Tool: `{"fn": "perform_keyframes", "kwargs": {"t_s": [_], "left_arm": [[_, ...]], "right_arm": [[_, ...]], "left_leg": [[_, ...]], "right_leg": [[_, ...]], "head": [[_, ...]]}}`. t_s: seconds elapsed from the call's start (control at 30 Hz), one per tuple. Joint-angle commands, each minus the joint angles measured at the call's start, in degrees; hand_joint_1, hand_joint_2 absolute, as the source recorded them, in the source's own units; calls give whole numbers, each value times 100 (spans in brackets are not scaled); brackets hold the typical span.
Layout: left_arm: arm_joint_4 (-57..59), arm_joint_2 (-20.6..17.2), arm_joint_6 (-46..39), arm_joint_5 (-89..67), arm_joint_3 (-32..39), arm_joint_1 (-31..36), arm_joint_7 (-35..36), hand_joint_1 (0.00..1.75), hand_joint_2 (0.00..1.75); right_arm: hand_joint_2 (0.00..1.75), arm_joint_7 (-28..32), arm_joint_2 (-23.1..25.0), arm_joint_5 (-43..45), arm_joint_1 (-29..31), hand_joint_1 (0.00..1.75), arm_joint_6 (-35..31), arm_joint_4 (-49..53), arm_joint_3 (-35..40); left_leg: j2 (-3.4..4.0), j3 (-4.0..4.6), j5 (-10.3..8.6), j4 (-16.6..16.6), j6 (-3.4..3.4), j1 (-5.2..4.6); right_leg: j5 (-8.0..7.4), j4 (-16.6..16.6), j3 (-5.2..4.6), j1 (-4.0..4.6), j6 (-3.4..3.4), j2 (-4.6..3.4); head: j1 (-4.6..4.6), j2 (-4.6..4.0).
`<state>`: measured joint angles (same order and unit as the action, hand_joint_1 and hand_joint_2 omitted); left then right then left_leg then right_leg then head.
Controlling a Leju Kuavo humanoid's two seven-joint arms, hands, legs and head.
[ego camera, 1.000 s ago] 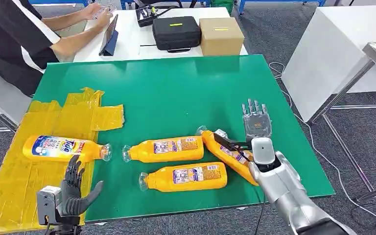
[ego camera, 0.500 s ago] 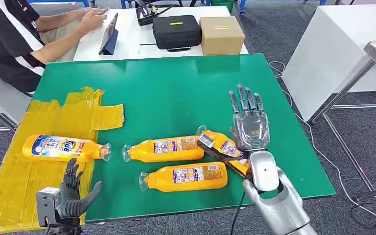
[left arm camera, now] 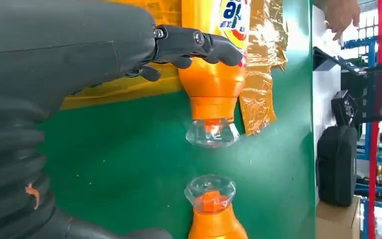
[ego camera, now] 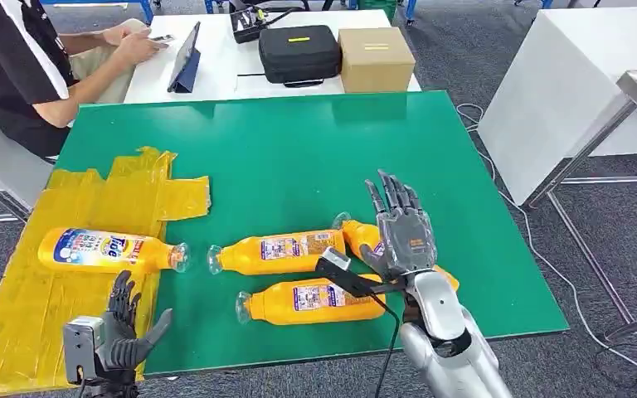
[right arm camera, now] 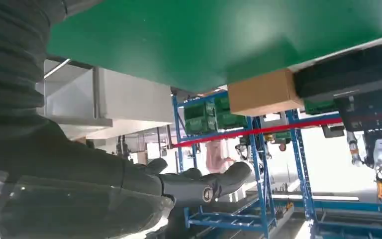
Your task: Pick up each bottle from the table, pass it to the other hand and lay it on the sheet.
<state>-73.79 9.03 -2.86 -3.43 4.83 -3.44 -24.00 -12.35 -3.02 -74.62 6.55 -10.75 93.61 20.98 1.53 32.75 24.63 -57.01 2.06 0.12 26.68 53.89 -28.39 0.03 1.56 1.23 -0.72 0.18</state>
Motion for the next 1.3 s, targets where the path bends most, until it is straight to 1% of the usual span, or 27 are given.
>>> {"fn": "perform_keyframes", "kwargs": {"t_s": [0.03, 0.17, 0.27, 0.4, 0.47, 0.7, 0.77, 0.87, 0.97, 1.03, 1.1, 1.17, 1.27, 1.3], "left_arm": [[105, 39, 19, 1, 171, 73, 45, 0, 175], [119, 35, 22, -4, 168, 77, 52, 0, 175], [119, 32, 32, -14, 158, 39, 93, 0, 175], [34, 46, 28, -15, 168, -22, 122, 0, 175], [-50, 46, 30, -59, 122, -68, 133, 0, 175], [-249, 55, -24, -148, 85, -180, 137, 0, 175], [-486, 36, -19, -166, 60, -216, 91, 0, 175], [-1359, -4, 32, -253, -93, -418, -45, 0, 175], [-1967, -61, 31, -292, -232, -576, 37, 0, 175], [-2251, -152, 6, -336, -348, -632, -131, 0, 175], [-2844, -275, 23, -374, -544, -738, -293, 0, 175], [-3388, -415, -8, -457, -756, -827, -390, 0, 175], [-3779, -536, -416, -615, -997, -890, -414, 0, 175], [-3820, -551, -431, -622, -1027, -899, -415, 0, 175]], "right_arm": [[175, -24, 63, 7, 74, 0, 76, -248, -30], [175, -66, 81, -28, 57, 0, 119, -231, -55], [175, -210, 52, -181, -97, 0, 431, -465, -199], [175, -284, 36, -245, -200, 0, 451, -732, -444], [175, -523, 29, -658, -169, 0, 458, -932, -535], [175, -737, -16, -889, -172, 0, 504, -1435, -767], [175, -773, -22, -905, -133, 0, 592, -1538, -810], [175, -867, -23, -958, -216, 0, 670, -1555, -943], [175, -883, -58, -999, -310, 0, 680, -1524, -1002], [175, -875, -52, -1015, -295, 0, 677, -1568, -1033], [175, -828, -51, -1015, -225, 0, 678, -1682, -1038], [175, -762, -56, -983, -161, 0, 697, -1790, -1022], [175, -714, -36, -940, -61, 0, 720, -1982, -983], [175, -709, -29, -933, -48, 0, 724, -2005, -980]], "left_leg": [[-5, -5, 1, 3, -7, 0], [-9, -10, 3, 6, -11, -3], [-11, -13, 3, 7, -11, -2], [-20, -18, 2, 10, -11, 1], [-16, -17, 3, 10, -10, -3], [-13, -9, 1, 8, -9, 0], [-12, -9, 2, 7, -10, -1], [-15, -11, 5, 6, -13, -3], [-18, 0, 9, -5, -11, 2], [-13, 0, 4, 0, -7, 2], [-18, -6, 8, 1, -12, -1], [-8, 0, 10, -5, -12, 1], [-11, 6, 5, -4, -11, 3], [-4, 7, 3, -3, -8, 5]], "right_leg": [[1, -2, 4, -2, -1, -9], [4, -2, 7, -5, -2, -12], [5, -4, 11, -5, -2, -8], [4, -12, 20, -2, -1, 0], [5, -9, 17, -6, -1, -6], [1, -10, 10, -2, -1, -5], [3, -8, 8, -3, -1, -7], [7, -3, 9, -6, -2, -10], [10, 2, 2, 0, -2, -4], [5, -3, 0, 0, -1, -2], [9, -1, 6, -3, -2, -6], [8, 4, -2, -2, -2, -16], [5, 2, -5, 1, -2, -8], [1, -1, -7, 4, -2, -9]], "head": [[0, 2], [0, 0], [0, 0], [0, 0], [0, 0], [0, 0], [0, 0], [0, 0], [-2, 0], [2, 0], [0, 0], [0, 0], [0, 0], [0, 2]]}}
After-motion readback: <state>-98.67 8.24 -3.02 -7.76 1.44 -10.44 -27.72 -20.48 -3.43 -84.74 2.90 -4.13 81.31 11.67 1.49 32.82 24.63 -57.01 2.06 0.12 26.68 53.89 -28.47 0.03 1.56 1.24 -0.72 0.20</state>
